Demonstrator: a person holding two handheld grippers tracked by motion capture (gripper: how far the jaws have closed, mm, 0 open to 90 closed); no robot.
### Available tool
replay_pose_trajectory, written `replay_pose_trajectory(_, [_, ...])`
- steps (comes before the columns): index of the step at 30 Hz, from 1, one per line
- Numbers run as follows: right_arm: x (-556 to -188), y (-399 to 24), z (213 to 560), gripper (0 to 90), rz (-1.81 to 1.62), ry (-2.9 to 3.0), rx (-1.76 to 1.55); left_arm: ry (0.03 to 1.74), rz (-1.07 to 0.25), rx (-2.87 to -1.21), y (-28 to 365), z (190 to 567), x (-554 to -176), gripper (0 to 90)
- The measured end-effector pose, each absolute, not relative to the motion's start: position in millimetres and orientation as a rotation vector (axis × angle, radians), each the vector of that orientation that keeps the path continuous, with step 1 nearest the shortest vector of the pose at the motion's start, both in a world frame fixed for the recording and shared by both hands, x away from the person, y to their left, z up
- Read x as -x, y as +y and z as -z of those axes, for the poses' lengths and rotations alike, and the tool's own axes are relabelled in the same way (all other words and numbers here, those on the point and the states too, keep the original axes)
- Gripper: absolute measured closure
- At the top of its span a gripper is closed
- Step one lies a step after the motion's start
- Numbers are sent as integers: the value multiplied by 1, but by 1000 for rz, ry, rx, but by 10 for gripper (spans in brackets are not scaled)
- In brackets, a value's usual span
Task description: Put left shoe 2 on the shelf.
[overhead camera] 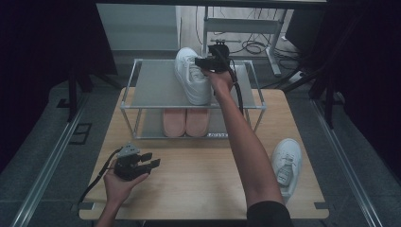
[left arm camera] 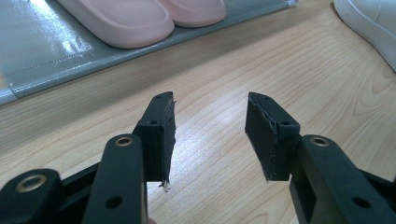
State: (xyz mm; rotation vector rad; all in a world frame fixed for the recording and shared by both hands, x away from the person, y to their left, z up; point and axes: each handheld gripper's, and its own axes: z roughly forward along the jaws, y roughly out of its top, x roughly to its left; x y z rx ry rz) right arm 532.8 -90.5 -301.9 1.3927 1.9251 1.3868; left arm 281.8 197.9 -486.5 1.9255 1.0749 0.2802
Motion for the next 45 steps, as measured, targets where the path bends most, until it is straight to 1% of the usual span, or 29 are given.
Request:
replay_pose_trajectory(2, [-524,-96,298,530,-1394,1919,-1363,1081,-278,-1917,198,486,-281,532])
replay_pose_trajectory(4, [-516,-102,296,559,-1398,1929,-1341,1079,-280,-1917,199,485,-281,532])
replay_pose_trajectory(8, [-497,-116,297,668,-1393,1961,-1289,1080,-278,-1914,199,485,-281,532])
replay_pose_trajectory(12, [-478,-130,303,797,-1371,1991,-1248,1076,-278,-1919,198,485,-281,532])
replay_pose_trajectory(17, [-459,-145,315,879,-1355,2040,-1219,1071,-288,-1927,197,483,-280,533])
replay_pose_trajectory(24, [-445,-154,333,897,-1328,2100,-1197,1069,-287,-1936,193,483,-280,533])
replay_pose_trajectory(33, [-444,-145,350,897,-1295,2144,-1181,1067,-290,-1940,193,483,-280,533])
replay_pose_trajectory(38, [-446,-137,356,898,-1283,2146,-1181,1065,-290,-1939,193,483,-279,533])
replay_pose_trajectory(45, [-444,-132,353,899,-1291,2133,-1179,1067,-292,-1935,194,482,-279,533])
